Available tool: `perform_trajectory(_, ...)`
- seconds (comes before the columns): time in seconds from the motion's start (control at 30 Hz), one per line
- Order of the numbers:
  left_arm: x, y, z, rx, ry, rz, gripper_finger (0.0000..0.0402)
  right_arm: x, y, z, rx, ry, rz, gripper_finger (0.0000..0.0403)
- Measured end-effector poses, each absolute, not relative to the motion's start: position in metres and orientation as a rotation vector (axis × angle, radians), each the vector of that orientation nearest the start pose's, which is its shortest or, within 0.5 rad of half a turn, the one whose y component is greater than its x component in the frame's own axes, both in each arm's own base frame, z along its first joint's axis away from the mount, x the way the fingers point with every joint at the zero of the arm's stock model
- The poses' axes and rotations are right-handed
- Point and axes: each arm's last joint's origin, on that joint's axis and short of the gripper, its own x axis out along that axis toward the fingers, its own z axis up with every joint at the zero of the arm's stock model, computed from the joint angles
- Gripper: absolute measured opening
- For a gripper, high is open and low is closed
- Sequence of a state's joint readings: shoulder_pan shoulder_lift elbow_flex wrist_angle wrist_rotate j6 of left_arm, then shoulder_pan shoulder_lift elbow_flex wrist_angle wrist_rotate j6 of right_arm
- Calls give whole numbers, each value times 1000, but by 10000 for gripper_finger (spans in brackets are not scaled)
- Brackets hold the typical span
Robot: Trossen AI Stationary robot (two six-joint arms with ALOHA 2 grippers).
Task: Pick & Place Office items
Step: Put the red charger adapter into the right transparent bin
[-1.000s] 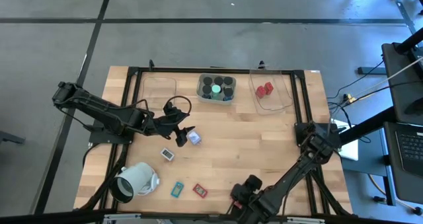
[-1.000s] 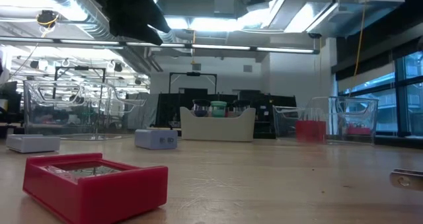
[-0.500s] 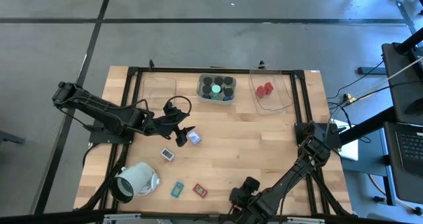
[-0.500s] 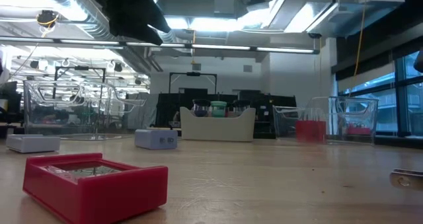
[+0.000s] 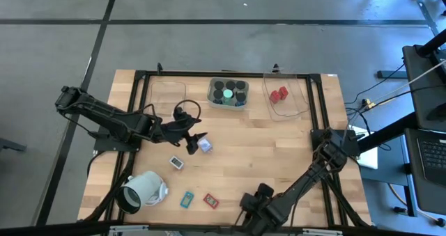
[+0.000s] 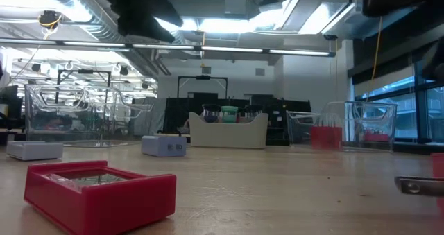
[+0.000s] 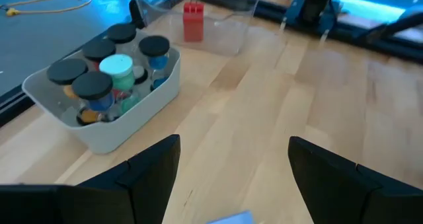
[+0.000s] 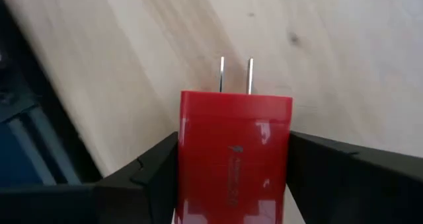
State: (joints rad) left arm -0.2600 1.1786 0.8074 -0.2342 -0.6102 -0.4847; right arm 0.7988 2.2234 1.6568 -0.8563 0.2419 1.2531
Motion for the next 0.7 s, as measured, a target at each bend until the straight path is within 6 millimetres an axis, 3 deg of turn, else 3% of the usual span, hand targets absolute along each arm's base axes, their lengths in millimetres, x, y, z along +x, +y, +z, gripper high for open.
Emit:
perform_trajectory(0.1,243,-48,266,-235,421,441,278,307,296,151,348,1268,-374,215)
perform_trajectory(0.27,244,-49,267,-259,413,393,278,296,266,201,283,1215,-481,215)
perform_trajectory(0.5,244,-47,269,-238,368,483,278,269,197,283,171,1054,-716,223)
perform_trajectory(0.7,244,-47,269,-239,370,481,278,259,132,334,159,882,-845,221)
